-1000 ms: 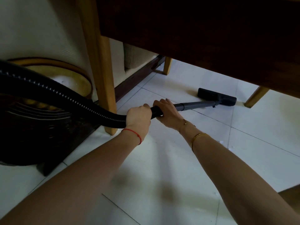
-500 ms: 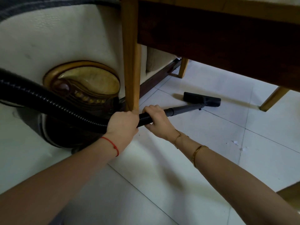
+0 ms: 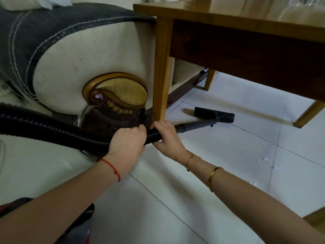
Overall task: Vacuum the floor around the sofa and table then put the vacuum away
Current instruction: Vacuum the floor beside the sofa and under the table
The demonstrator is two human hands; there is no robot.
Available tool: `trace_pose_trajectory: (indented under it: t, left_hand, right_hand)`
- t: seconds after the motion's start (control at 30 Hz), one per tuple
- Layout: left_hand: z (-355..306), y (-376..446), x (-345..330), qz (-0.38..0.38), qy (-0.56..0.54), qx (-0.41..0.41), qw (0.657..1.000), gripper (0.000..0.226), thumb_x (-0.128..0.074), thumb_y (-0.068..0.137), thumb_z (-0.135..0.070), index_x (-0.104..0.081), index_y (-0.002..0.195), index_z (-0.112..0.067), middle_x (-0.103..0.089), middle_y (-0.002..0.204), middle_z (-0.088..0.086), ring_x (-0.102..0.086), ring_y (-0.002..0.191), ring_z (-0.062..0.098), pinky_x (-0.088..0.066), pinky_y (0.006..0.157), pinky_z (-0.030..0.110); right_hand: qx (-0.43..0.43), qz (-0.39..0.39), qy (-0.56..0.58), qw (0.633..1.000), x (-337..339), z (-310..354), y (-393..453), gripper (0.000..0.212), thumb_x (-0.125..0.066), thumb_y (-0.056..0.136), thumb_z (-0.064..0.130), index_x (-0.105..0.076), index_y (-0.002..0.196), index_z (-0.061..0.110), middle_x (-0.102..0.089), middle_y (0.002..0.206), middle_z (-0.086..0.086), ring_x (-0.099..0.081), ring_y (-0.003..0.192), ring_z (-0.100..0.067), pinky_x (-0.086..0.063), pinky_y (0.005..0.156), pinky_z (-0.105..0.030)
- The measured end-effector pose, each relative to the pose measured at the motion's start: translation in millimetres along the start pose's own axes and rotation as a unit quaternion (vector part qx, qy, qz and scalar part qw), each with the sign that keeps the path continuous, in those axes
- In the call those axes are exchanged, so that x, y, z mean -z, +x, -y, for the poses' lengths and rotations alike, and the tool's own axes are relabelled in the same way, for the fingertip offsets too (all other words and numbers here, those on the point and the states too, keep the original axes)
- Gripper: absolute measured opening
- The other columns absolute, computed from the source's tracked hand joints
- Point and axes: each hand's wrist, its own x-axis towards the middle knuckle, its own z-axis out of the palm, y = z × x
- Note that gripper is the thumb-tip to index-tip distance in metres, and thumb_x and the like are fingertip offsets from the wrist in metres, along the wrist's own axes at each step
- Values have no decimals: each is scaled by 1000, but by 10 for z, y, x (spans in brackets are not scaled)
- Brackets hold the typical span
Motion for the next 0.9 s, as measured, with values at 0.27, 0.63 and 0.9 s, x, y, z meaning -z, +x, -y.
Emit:
trace_pose_trajectory:
  t: [0.27, 0.63, 0.9]
  left_hand:
    - [-286, 325, -150, 18, -19, 8, 1000, 23, -51, 94, -27, -46, 112, -12, -64, 104, 2, -66, 90, 19, -36, 63, 28]
    - [-740, 1118, -389, 24, -58, 17, 998, 28, -52, 95, -28, -50, 117, -11, -65, 103, 4, -66, 89, 21, -47, 68, 30]
    - [-859, 1470, -426, 43, -56, 22, 997, 28, -52, 95, -24, -47, 117, -8, -63, 103, 7, -65, 89, 22, -43, 62, 30]
  right_hand:
    - [-5, 27, -4, 1000, 77, -442, 53, 16, -70, 75, 17, -55, 82, 17, -51, 77, 7, -46, 74, -14, -36, 71, -28]
    - [-55, 78, -20, 995, 346, -1210, 354, 13, -69, 67, 3, -57, 70, 5, -59, 69, -7, -51, 64, -20, -34, 57, -22]
    - [-100, 120, -72, 985, 409, -1523, 544, 11, -68, 71, 8, -59, 78, 6, -58, 78, -6, -46, 73, -17, -33, 62, -28]
